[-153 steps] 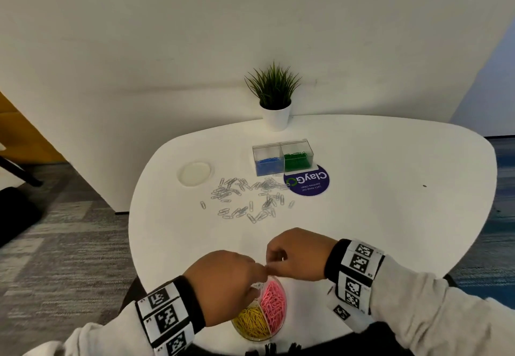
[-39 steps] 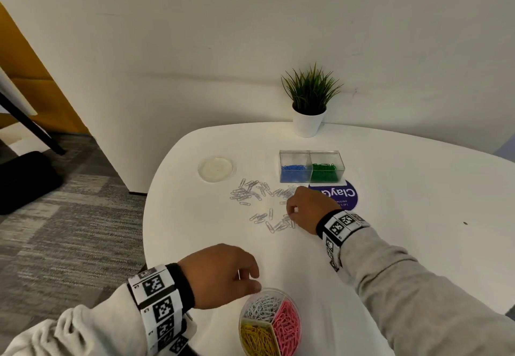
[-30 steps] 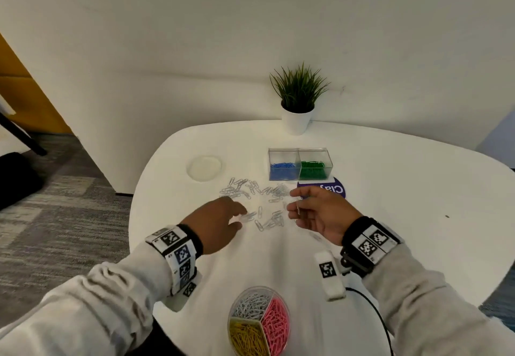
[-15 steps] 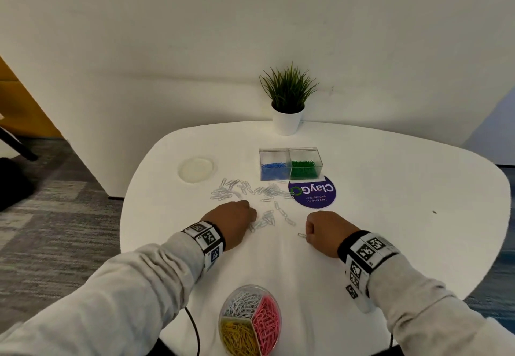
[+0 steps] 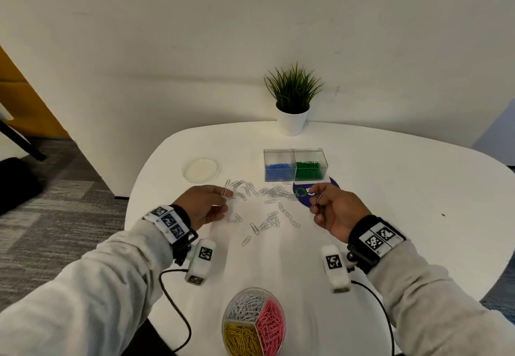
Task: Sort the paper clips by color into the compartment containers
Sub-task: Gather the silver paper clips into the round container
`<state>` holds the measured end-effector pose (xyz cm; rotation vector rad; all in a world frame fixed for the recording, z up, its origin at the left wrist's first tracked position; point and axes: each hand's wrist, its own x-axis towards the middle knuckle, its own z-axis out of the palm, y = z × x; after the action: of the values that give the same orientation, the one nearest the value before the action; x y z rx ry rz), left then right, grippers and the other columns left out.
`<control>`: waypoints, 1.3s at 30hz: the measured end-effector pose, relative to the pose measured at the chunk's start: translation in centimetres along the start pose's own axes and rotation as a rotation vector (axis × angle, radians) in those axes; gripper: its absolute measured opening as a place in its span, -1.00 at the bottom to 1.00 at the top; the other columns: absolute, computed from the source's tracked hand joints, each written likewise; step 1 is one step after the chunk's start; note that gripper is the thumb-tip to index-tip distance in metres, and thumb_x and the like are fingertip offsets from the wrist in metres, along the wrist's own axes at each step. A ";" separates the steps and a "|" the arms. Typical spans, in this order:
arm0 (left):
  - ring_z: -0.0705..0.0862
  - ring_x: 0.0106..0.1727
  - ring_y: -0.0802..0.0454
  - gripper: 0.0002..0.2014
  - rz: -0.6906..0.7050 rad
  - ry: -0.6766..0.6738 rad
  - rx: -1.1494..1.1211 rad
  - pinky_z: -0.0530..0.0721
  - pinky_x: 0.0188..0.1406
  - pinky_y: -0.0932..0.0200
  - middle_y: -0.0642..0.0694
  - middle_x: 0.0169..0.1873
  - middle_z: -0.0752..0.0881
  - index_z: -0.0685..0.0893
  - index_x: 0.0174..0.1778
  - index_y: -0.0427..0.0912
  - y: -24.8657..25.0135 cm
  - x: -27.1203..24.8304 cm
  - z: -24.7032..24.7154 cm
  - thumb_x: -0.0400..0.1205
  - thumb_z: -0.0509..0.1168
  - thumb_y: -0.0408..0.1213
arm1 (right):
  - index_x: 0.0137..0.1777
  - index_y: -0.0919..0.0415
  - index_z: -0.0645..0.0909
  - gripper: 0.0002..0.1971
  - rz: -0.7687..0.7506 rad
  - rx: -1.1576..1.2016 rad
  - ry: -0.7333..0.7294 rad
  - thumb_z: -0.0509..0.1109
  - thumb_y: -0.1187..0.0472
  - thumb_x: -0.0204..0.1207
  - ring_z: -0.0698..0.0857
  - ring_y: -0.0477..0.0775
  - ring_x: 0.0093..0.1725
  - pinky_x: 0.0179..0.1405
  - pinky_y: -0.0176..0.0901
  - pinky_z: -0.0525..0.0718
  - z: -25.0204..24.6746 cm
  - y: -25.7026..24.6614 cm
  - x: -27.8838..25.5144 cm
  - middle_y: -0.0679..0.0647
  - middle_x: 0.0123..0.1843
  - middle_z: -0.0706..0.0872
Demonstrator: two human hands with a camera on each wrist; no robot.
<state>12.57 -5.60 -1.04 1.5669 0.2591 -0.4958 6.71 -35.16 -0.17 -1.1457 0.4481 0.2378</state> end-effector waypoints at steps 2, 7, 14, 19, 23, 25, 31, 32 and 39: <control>0.65 -0.39 0.00 -0.75 -0.044 -0.003 -0.174 0.68 -0.52 0.25 -0.20 -0.32 0.63 0.66 -0.15 -0.31 0.2 -0.4 -0.4 0.61 0.11 -0.64 | -0.21 0.24 0.52 -0.76 0.047 -0.086 0.039 0.05 0.48 0.41 0.47 0.05 -0.43 -0.54 -0.22 0.39 0.7 0.1 0.6 0.13 -0.35 0.50; 0.50 -0.47 0.01 -0.80 -0.141 -0.025 -0.148 0.43 -0.57 0.26 -0.18 -0.37 0.62 0.56 -0.21 -0.21 0.0 -0.9 0.0 0.52 0.08 -0.55 | -0.09 0.28 0.64 -0.83 -0.125 -1.438 -0.007 0.38 0.16 0.56 0.62 0.04 -0.21 -0.25 -0.09 0.60 2.4 1.4 2.4 0.18 -0.11 0.70; 0.63 0.13 -0.01 -0.83 0.346 -0.059 1.406 0.57 0.13 0.16 0.01 0.04 0.68 0.68 0.08 -0.08 -1.3 -0.3 0.8 0.64 0.25 -0.18 | -0.03 0.11 0.49 -0.89 -0.210 -1.790 -0.093 0.29 0.09 0.57 0.61 0.05 -0.05 -0.11 -0.14 0.56 3.1 3.5 1.7 0.03 -0.02 0.62; 0.64 0.13 -0.03 -0.78 0.478 -0.071 1.504 0.58 0.12 0.13 -0.03 0.09 0.69 0.68 0.13 -0.05 -2.5 -0.1 0.4 0.70 0.18 -0.13 | -0.18 0.05 0.49 -0.94 -0.359 -1.598 -0.296 0.32 0.12 0.47 0.60 0.03 -0.12 -0.12 -0.08 0.58 6.4 2.4 -3.9 -0.02 -0.12 0.64; 0.61 0.06 -0.02 -0.84 0.505 -0.092 1.573 0.53 0.03 0.13 0.01 0.01 0.64 0.59 -0.04 -0.02 -2.7 -0.3 0.5 0.72 0.14 -0.08 | -0.15 0.13 0.52 -0.98 -0.572 -1.642 -0.589 0.31 0.22 0.46 0.59 0.09 -0.15 -0.15 -0.05 0.60 9.5 4.1 -8.9 0.04 -0.11 0.61; 0.57 -0.01 -0.01 -0.87 0.501 -0.094 1.595 0.45 -0.06 0.16 0.01 -0.04 0.61 0.50 -0.12 0.00 -2.5 -0.5 0.7 0.71 0.13 -0.11 | -0.11 0.16 0.52 -0.99 -0.640 -1.744 -0.650 0.28 0.26 0.50 0.58 0.17 -0.18 -0.21 0.00 0.64 10.3 6.0 -9.9 0.09 -0.11 0.58; 0.55 -0.08 0.02 -0.89 0.407 -0.065 1.519 0.45 -0.09 0.21 0.02 -0.10 0.64 0.53 -0.13 -0.05 -1.1 -2.3 -1.3 0.67 0.17 -0.14 | -0.06 0.27 0.56 -0.93 -0.778 -1.847 -0.656 0.26 0.34 0.53 0.55 0.26 -0.29 -0.35 0.06 0.62 9.9 7.9 -10.1 0.16 -0.20 0.53; 0.57 -0.08 0.04 -0.87 0.399 -0.064 1.485 0.46 -0.09 0.23 0.06 -0.12 0.65 0.56 -0.12 -0.04 -0.9 -2.8 -1.8 0.68 0.18 -0.11 | -0.06 0.26 0.57 -0.92 -0.796 -1.845 -0.652 0.25 0.32 0.55 0.56 0.24 -0.29 -0.35 0.07 0.64 9.5 7.9 -10.2 0.15 -0.20 0.54; 0.69 -0.44 0.23 -0.85 0.286 -0.238 1.228 0.63 -0.40 0.35 0.11 -0.27 0.68 0.58 -0.21 0.11 0.0 -9.0 -2.7 0.68 0.30 -0.07 | 0.25 0.12 0.59 -0.75 -0.771 -1.805 -0.687 0.17 0.21 0.67 0.65 0.25 -0.05 -0.07 0.15 0.69 8.0 8.3 -10.9 0.13 0.05 0.63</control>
<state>5.12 -1.67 3.07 2.6359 -0.5688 -0.6485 -4.60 -24.04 0.66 -2.6925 -1.1181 0.3161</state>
